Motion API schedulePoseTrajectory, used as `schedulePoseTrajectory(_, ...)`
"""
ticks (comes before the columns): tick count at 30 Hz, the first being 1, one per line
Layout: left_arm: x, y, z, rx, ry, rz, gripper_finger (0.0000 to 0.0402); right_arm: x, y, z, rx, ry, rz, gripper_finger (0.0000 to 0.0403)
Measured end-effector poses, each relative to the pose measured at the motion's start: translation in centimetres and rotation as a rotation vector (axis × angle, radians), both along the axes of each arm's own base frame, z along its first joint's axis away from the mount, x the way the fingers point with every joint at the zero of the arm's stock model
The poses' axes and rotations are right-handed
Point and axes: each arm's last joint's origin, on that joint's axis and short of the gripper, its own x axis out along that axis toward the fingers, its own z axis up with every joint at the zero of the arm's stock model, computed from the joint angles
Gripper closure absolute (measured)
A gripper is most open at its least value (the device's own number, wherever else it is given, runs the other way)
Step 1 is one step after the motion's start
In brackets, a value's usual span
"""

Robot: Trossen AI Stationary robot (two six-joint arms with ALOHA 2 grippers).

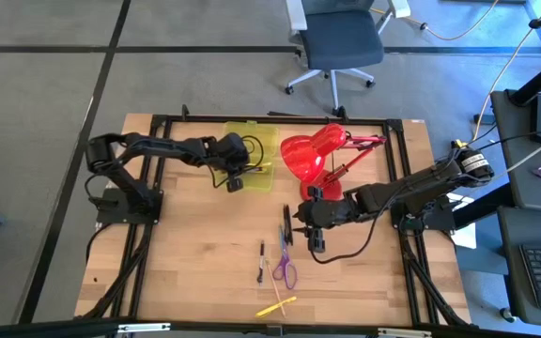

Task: Pick & place school supplies into a supply box
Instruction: Put the orange pencil into the yellow supply box

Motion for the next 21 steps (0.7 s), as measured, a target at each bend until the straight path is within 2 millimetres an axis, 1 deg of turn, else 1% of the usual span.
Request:
schedulePoseTrajectory(3,0.0,0.0,-0.4,-0.027,0.005,0.003,0.0385,0.2,0.0,-0.3,-0.003,0.007,-0.002,0.0211)
schedulePoseTrajectory(6,0.0,0.0,-1.0,-0.064,0.027,0.009,0.0385,0.8,0.2,-1.2,0.018,0.022,-0.028,0.0211)
schedulePoseTrajectory(12,0.1,0.0,-1.2,-0.078,0.027,0.032,0.0374,1.9,0.5,-4.3,0.073,0.117,-0.121,0.0211)
schedulePoseTrajectory(15,0.1,0.0,-1.1,-0.077,0.024,0.032,0.0363,2.3,0.4,-5.5,0.101,0.153,-0.179,0.0211)
schedulePoseTrajectory(21,0.0,0.0,-1.1,-0.078,0.029,0.033,0.0349,2.8,-0.5,-6.7,0.142,0.156,-0.367,0.0218)
